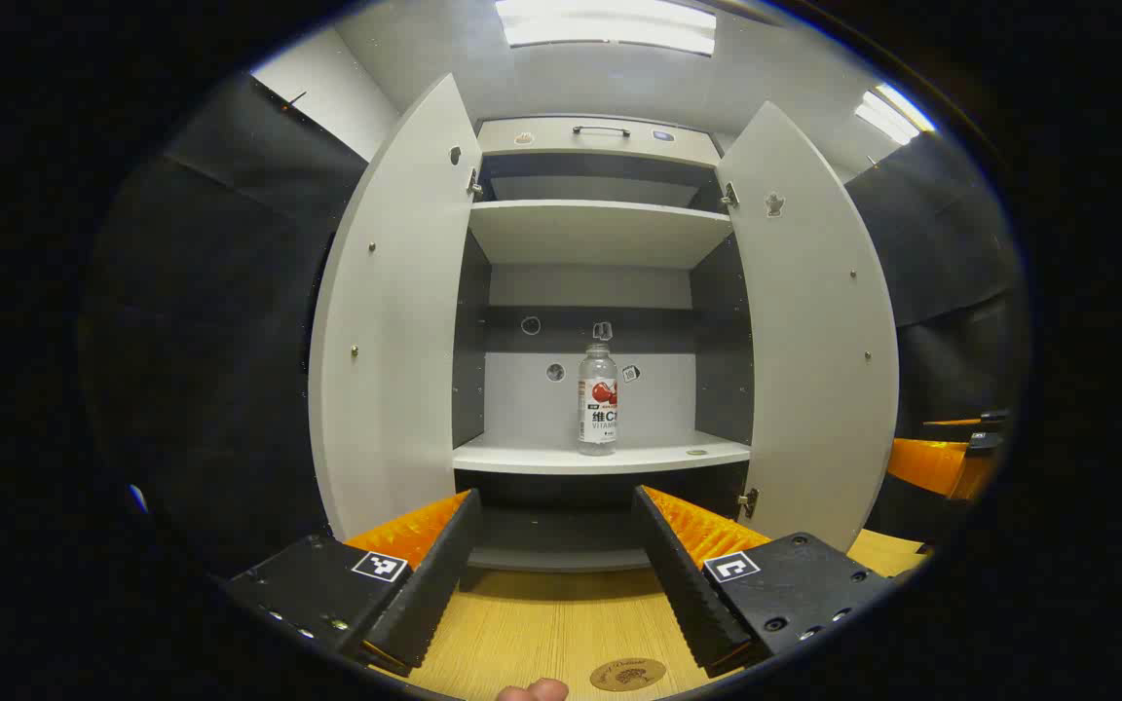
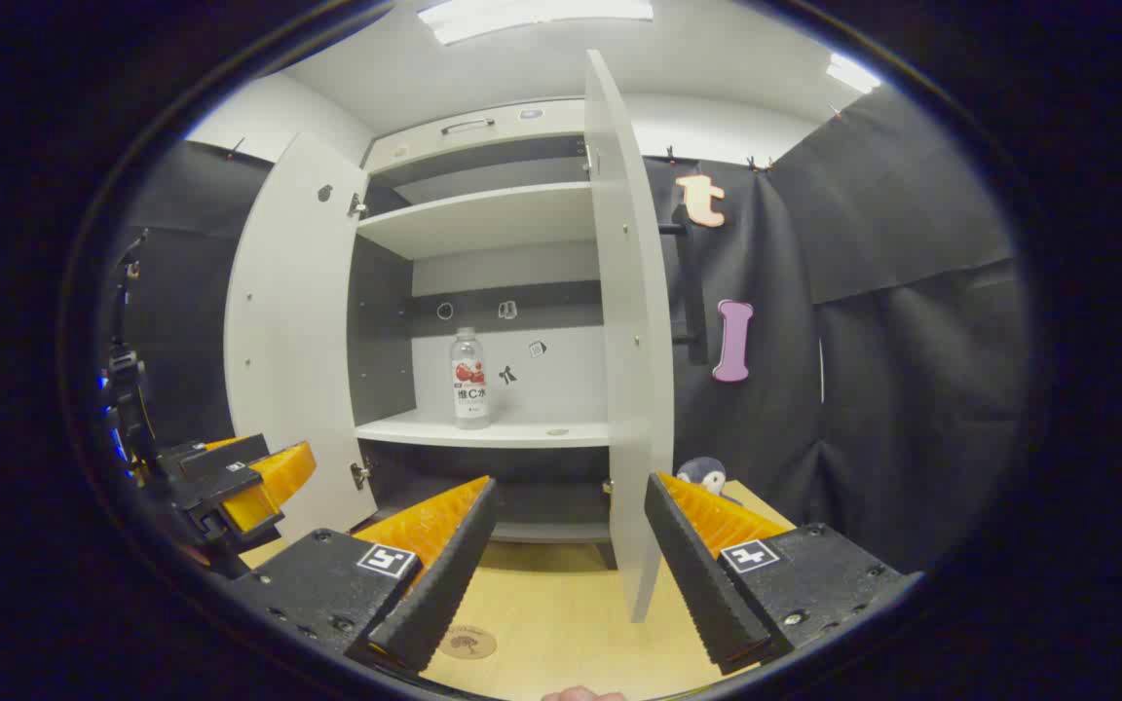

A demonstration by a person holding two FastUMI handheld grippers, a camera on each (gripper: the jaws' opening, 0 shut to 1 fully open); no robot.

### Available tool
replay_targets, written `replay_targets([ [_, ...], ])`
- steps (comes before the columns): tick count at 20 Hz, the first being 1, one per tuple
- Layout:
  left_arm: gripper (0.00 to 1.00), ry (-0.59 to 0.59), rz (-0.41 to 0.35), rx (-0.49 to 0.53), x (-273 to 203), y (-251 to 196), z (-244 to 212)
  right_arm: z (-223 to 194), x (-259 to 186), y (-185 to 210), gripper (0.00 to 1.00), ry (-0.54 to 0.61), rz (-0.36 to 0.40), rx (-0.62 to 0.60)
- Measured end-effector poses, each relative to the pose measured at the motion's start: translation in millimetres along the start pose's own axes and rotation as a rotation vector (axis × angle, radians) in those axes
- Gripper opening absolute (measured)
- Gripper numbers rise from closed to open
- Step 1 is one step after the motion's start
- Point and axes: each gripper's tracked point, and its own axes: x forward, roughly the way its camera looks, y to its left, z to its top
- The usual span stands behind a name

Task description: Grasp the bottle in the cabinet with the left hand and place it on the coaster, then close the right door with the right hand and the left door with the left hand.

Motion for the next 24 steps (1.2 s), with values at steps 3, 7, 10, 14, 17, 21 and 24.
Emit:
replay_targets([
  [3, 0.95, 0.013, 0.001, 0.004, -5, 4, -4, -1, -1, 8, 0.99, 0.006, 0.011, -0.021],
  [7, 0.95, 0.018, 0.002, -0.007, -11, 9, -5, -5, -7, 16, 0.99, 0.008, 0.011, -0.050],
  [10, 0.95, 0.009, 0.000, -0.015, -11, 11, -2, -6, -8, 21, 0.94, 0.015, 0.020, -0.045],
  [14, 0.95, 0.006, 0.003, -0.027, -10, 14, -2, -3, -10, 23, 0.99, 0.013, 0.015, -0.048],
  [17, 0.95, 0.008, 0.001, -0.032, -8, 13, -3, -1, -10, 23, 0.99, 0.006, 0.014, -0.054],
  [21, 0.95, 0.030, -0.010, -0.038, -5, 12, -10, 0, -7, 25, 0.99, 0.006, 0.021, -0.041],
  [24, 0.95, 0.033, -0.011, -0.060, 0, 13, -9, 2, -5, 26, 0.99, 0.004, 0.025, -0.045],
])
